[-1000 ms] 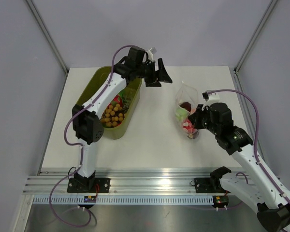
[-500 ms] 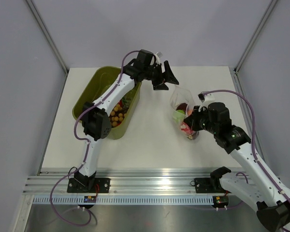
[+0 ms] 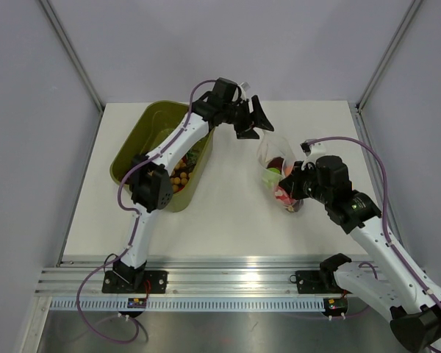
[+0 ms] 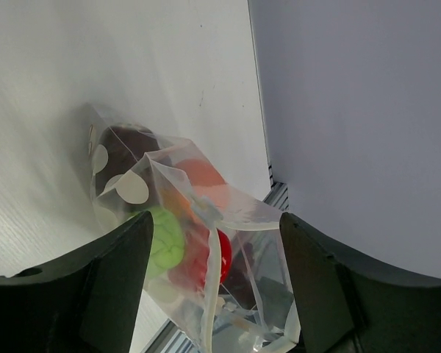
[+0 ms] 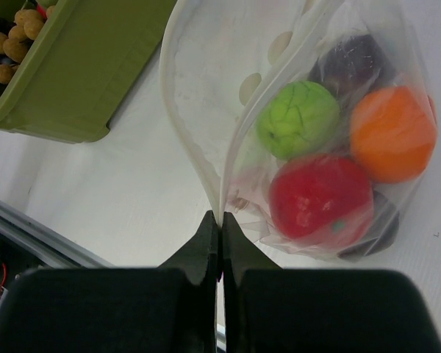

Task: Place the food in the zip-top bag and seal the zipper
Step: Zip the zipper food storage bag at the center of the board.

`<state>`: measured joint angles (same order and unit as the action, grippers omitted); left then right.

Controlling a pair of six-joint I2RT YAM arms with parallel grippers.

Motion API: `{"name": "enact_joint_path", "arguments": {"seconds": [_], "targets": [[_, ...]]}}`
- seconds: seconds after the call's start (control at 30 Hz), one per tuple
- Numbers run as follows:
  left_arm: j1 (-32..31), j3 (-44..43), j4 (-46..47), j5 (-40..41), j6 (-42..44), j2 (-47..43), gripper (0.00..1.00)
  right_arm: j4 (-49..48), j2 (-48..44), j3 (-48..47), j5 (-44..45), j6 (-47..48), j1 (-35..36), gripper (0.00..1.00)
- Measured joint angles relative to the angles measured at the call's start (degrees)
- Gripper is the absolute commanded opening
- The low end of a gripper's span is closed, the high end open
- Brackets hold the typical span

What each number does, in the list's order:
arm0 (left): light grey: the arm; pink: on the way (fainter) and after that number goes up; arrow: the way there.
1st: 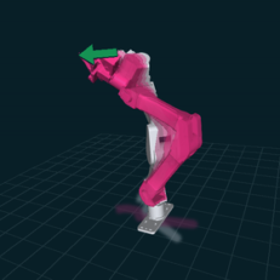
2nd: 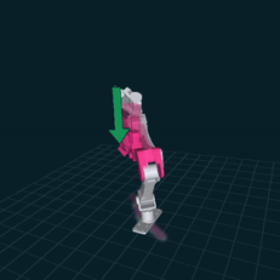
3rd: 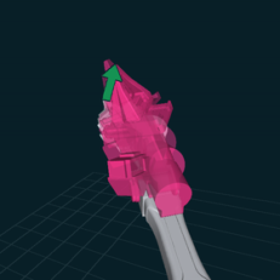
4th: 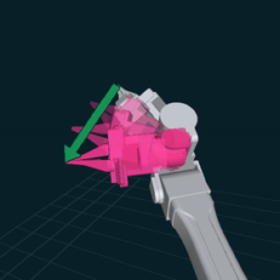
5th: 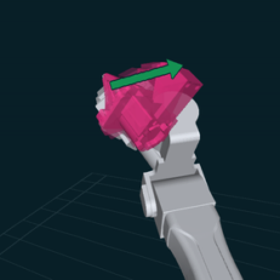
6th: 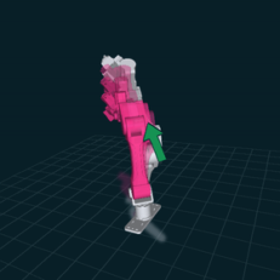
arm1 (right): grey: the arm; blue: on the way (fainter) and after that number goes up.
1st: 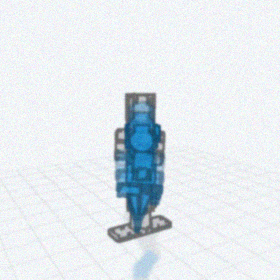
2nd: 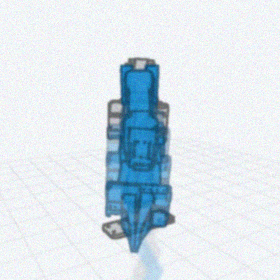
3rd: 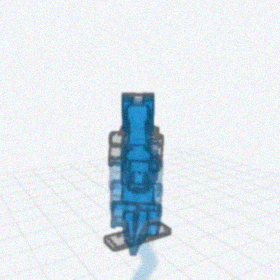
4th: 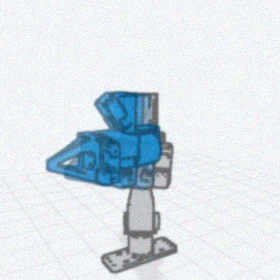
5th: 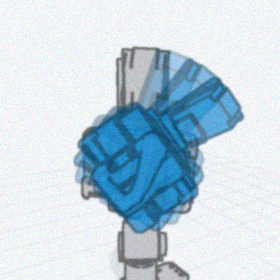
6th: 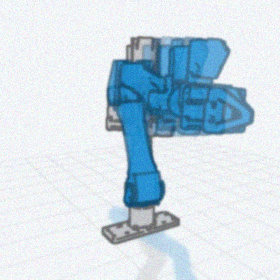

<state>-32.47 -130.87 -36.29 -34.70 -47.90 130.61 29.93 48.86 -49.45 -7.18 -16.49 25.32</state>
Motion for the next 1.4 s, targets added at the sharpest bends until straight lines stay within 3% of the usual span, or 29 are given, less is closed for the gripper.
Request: {"name": "enact_joint_path", "arguments": {"seconds": [0.17,0.3,0.43,0.5,0.63,0.83,1.0,1.13,1.33,1.4], "targets": [[-0.81,1.27,0.11,-0.02,-0.72,0.42,0.64,-0.02,0.0,0.13,-0.24,-0.02,0.0,0.0],[-1.29,1.03,0.44,-0.02,-2.08,1.2,0.42,0.17,0.02,0.2,-0.37,-0.04,0.0,0.0],[-1.46,1.7,0.61,0.11,-2.45,1.55,0.07,1.9,0.02,0.2,0.09,-0.33,0.0,0.0],[-1.31,3.15,2.16,0.13,-2.78,1.22,0.0,2.54,0.02,0.2,0.2,-0.44,0.0,0.0],[-0.11,5.14,3.26,-0.09,-3.41,0.72,0.0,2.91,1.49,0.0,1.22,-0.48,0.0,0.0],[3.43,3.23,5.46,-0.26,-4.83,0.59,0.0,1.05,8.83,-2.93,9.88,1.6,-0.11,0.0],[5.62,1.73,10.23,-0.52,-8.72,0.92,0.0,-2.89,19.37,-12.7,16.46,7.76,-2.64,0.0],[6.58,1.75,11.17,-0.46,-8.81,0.76,0.0,-4.94,21.59,-17.2,18.23,11.32,-4.2,0.0],[6.82,14.91,13.18,-0.76,-7.41,-5.73,0.0,-5.79,17.86,-14.4,16.44,12.41,-4.39,0.0],[6.78,21.09,14.32,-1.07,-7.19,-8.66,0.0,-5.25,14.99,-10.47,15.28,11.13,-4.39,0.08]]}}
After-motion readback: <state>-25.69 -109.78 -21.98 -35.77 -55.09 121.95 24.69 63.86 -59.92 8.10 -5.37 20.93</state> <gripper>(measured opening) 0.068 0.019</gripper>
